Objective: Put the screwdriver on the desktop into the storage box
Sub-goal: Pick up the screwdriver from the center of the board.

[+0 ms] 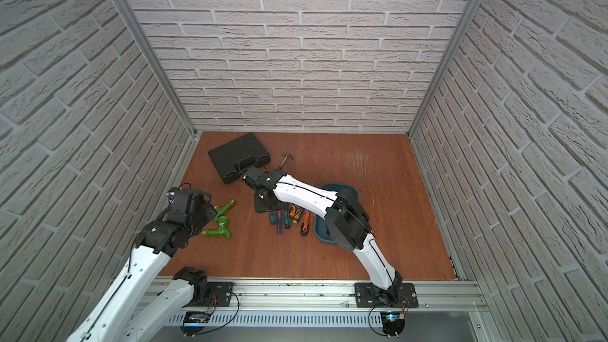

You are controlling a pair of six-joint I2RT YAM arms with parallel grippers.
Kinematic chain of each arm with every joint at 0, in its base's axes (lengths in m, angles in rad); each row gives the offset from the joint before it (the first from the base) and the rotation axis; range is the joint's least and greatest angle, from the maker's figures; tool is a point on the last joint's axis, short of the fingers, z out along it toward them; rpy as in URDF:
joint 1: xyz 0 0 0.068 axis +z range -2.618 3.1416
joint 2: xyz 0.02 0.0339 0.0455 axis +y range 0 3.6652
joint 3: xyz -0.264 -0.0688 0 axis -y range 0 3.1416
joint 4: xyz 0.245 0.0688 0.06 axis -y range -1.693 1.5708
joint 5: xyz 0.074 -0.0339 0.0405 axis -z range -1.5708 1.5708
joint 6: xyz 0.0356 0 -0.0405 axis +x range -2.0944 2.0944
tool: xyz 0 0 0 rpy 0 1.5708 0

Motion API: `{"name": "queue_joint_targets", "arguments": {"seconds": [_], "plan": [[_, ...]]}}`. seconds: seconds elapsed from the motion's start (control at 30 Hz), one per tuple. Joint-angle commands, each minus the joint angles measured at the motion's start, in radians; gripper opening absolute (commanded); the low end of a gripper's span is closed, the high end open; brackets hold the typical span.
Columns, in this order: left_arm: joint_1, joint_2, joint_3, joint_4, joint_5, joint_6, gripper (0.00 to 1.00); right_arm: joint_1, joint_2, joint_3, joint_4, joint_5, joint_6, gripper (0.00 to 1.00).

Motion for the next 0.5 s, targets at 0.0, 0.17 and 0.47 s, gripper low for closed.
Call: {"name": "queue_joint_targets", "arguments": {"seconds": [0.0, 0.17, 0.47], "plan": [[0.031, 0.004, -0.014, 0.038, 0.087, 0.073, 0.46, -0.003, 0.027, 0.069, -0.071, 0.078, 0.016, 0.48], [0.031, 0.003, -0.050, 0.070, 0.123, 0.079, 0.46, -0.007, 0.096, 0.150, -0.113, 0.082, 0.027, 0.45], [0.032, -0.004, -0.048, 0.076, 0.117, 0.086, 0.46, -0.010, 0.151, 0.167, -0.119, 0.106, 0.046, 0.40]]}}
